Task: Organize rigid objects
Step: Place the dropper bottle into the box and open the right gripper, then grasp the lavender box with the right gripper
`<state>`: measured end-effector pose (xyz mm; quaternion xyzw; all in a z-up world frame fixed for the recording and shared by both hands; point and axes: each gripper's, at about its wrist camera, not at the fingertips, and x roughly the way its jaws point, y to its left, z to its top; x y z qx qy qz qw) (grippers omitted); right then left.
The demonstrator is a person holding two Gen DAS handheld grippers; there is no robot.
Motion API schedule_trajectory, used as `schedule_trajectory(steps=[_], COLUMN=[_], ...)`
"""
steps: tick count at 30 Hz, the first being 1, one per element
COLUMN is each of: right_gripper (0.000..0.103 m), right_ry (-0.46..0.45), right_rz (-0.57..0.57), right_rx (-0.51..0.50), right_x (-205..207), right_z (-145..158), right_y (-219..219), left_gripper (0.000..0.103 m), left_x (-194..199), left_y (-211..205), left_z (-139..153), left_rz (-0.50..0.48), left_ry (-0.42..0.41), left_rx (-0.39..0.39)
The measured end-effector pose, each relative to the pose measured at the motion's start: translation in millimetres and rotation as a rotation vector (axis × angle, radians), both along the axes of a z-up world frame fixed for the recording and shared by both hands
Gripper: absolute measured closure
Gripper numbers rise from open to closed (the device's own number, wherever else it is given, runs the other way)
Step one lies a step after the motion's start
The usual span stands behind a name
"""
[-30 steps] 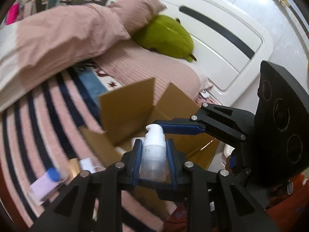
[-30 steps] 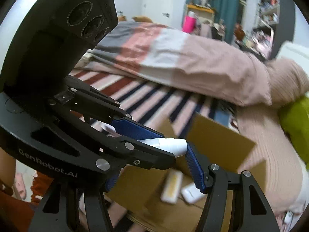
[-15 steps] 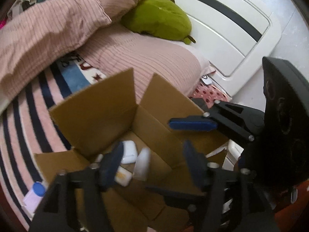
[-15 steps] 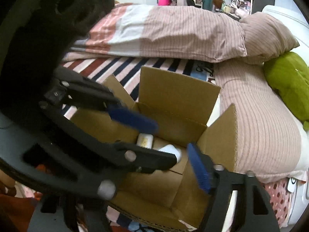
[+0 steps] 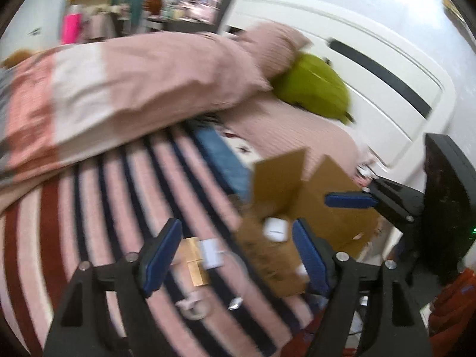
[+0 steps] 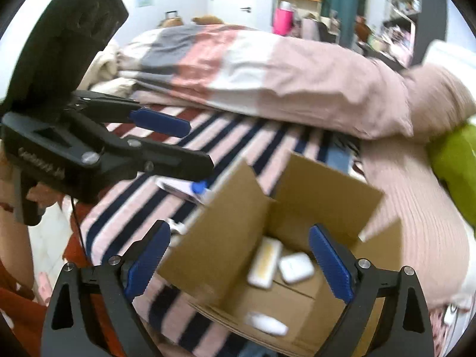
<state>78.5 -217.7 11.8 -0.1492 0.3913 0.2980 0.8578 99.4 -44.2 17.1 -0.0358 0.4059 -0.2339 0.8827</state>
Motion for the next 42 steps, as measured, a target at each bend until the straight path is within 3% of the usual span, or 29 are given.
schedule_trajectory(steps=[6, 12, 20, 25, 29, 33, 38, 42], right_gripper=[0.009, 0.010, 0.018, 0.017, 0.017, 0.017, 0.017, 0.017], right_ry=[0.038, 0.152, 0.274, 0.258, 0.267, 0.215, 0.283, 0.166], right_rz=[0.120, 0.142, 0.051, -0.102, -0.095, -0.040, 0.129, 0.081], right_rx=[0.062, 0.120, 0.075, 0.026, 0.079, 0.073, 0.166, 0.057], right_x=[-2, 1, 32, 61, 72, 70, 53, 55], right_z=[-8, -55, -139, -176, -184, -184, -176, -173], right_y=[70, 137, 172, 168, 166, 172, 181, 189], left_gripper=[0.025, 0.025, 0.025, 0.025, 0.025, 0.025, 0.025, 0.025], left_x=[-26, -42, -59, -63, -64, -63, -63, -66], left_y=[81, 132, 171, 186, 189, 188, 190, 191], left_z=[-24, -63, -95, -103, -104, -104, -103, -101], left_rz=[0.173, 0.259, 0.342, 0.376, 0.378, 0.376, 0.379, 0.390], left_ry=[-0.018, 0.008, 0.044, 0.056, 0.059, 0.061, 0.061, 0.061], left_rx=[0.008, -0.003, -0.014, -0.014, -0.029, -0.029, -0.038, -0.033])
